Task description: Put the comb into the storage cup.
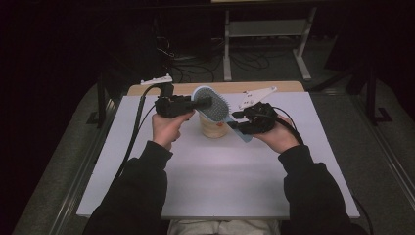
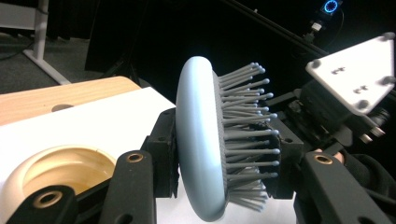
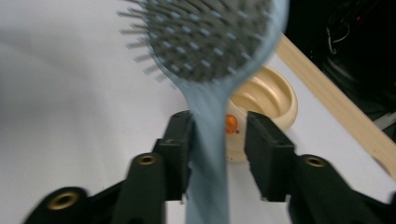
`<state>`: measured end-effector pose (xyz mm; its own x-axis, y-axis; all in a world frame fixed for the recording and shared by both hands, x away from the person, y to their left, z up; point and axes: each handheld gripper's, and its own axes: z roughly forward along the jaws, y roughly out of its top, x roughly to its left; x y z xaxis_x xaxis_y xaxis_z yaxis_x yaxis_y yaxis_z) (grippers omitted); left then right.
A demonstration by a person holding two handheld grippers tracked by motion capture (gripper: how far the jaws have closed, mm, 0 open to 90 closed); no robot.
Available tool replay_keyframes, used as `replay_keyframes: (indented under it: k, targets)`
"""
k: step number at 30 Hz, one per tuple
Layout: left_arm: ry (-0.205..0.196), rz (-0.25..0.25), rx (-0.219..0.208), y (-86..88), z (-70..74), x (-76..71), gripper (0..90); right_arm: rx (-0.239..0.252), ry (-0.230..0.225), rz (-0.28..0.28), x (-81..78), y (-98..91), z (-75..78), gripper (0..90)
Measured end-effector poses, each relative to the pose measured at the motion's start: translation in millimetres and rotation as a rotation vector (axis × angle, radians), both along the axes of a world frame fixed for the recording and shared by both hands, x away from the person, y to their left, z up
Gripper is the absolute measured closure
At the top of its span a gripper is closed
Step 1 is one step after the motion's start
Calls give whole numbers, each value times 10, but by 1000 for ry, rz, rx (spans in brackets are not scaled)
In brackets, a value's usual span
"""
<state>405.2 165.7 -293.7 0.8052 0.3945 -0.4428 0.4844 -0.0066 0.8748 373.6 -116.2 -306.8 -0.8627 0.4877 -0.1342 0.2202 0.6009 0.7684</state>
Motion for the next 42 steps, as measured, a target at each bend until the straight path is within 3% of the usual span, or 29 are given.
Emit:
replay_keyframes:
  k: [5,8,11,20,28,33,42]
  targets:
    - [-14,15,14,62,33,10,551,21,-3,-29,22,-86,17,438]
    - [-18,22,0,98,61,12,551,47,-2,-46,24,-127,35,363]
    - [-23,35,-9,148,96,18,551,82,32,-59,43,-174,38,268]
    - [-29,56,-13,229,149,28,552,97,51,-136,52,-293,-53,0]
    - [-50,60,2,238,259,45,553,132,59,-162,28,-467,-188,0]
    - [-58,66,-16,274,327,52,553,146,69,-182,-4,-601,-277,0]
    - [-76,80,13,276,441,98,553,181,74,-224,-65,-794,-396,0]
